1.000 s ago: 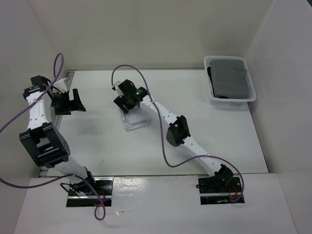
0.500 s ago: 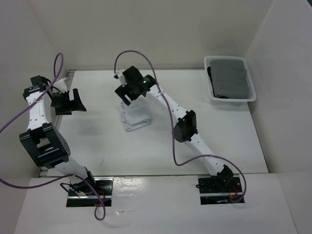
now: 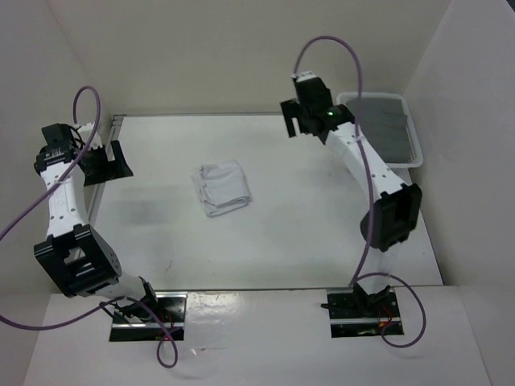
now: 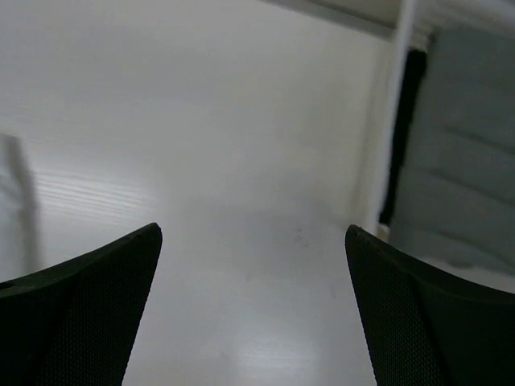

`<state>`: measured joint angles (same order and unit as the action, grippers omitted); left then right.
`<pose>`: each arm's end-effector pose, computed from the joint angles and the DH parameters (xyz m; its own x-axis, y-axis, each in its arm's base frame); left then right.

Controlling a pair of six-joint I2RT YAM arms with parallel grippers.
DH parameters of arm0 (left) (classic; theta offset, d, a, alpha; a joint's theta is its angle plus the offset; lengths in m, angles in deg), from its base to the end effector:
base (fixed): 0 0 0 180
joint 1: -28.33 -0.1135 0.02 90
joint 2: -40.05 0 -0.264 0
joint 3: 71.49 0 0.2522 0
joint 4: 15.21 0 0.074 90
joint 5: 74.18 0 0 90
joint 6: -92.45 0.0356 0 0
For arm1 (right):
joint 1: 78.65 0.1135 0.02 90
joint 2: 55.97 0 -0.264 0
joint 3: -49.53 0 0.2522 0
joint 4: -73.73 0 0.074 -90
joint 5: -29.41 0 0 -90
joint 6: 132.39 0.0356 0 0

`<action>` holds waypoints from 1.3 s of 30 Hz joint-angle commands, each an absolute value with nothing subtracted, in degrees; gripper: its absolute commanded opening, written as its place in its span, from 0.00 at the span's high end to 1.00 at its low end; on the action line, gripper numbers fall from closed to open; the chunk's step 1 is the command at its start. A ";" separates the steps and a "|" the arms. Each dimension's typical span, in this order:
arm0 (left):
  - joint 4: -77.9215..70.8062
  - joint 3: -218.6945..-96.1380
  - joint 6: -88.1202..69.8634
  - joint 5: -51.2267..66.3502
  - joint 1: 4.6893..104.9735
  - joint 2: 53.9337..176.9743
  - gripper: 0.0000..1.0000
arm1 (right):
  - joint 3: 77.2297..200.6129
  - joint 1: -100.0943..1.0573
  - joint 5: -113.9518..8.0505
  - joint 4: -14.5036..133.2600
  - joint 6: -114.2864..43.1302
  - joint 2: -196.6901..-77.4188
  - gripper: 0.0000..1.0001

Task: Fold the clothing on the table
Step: Fold the skirt

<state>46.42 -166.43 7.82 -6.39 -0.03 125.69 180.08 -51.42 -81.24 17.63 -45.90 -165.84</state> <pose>0.2829 0.1374 0.3328 -0.7156 -0.2878 -0.6364 -0.1703 0.9555 -0.2407 0.3909 0.1870 0.3887 -0.5038 -0.3237 -0.8009 -0.2039 0.9455 -0.2539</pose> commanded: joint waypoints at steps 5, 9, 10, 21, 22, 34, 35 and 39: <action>38.98 -157.51 3.68 6.24 -0.06 117.66 0.00 | 145.43 -70.80 -81.36 25.09 -37.92 -143.97 0.01; 36.78 -152.24 2.98 6.24 -0.06 114.06 0.00 | 134.41 -79.86 -78.62 27.97 -37.91 -132.30 0.01; 36.08 -151.52 2.98 6.24 -0.06 113.53 0.00 | 132.65 -81.18 -78.00 28.76 -37.91 -130.44 0.01; 34.41 -148.79 3.51 4.49 -0.58 113.52 0.00 | 121.21 -91.65 -70.52 31.85 -41.42 -118.91 0.01; 33.88 -148.79 3.51 4.49 -0.58 113.52 0.00 | 120.60 -91.65 -70.52 31.85 -41.43 -118.38 0.01; 33.35 -148.26 4.03 3.43 -0.58 113.00 0.00 | 118.83 -96.22 -65.34 31.85 -43.01 -116.09 0.01; 33.35 -148.26 4.03 2.91 -0.58 113.00 0.00 | 118.83 -96.22 -64.82 31.85 -43.53 -116.09 0.01; 33.35 -148.26 4.03 2.90 -0.58 113.52 0.00 | 118.31 -96.22 -64.29 31.85 -44.14 -116.09 0.01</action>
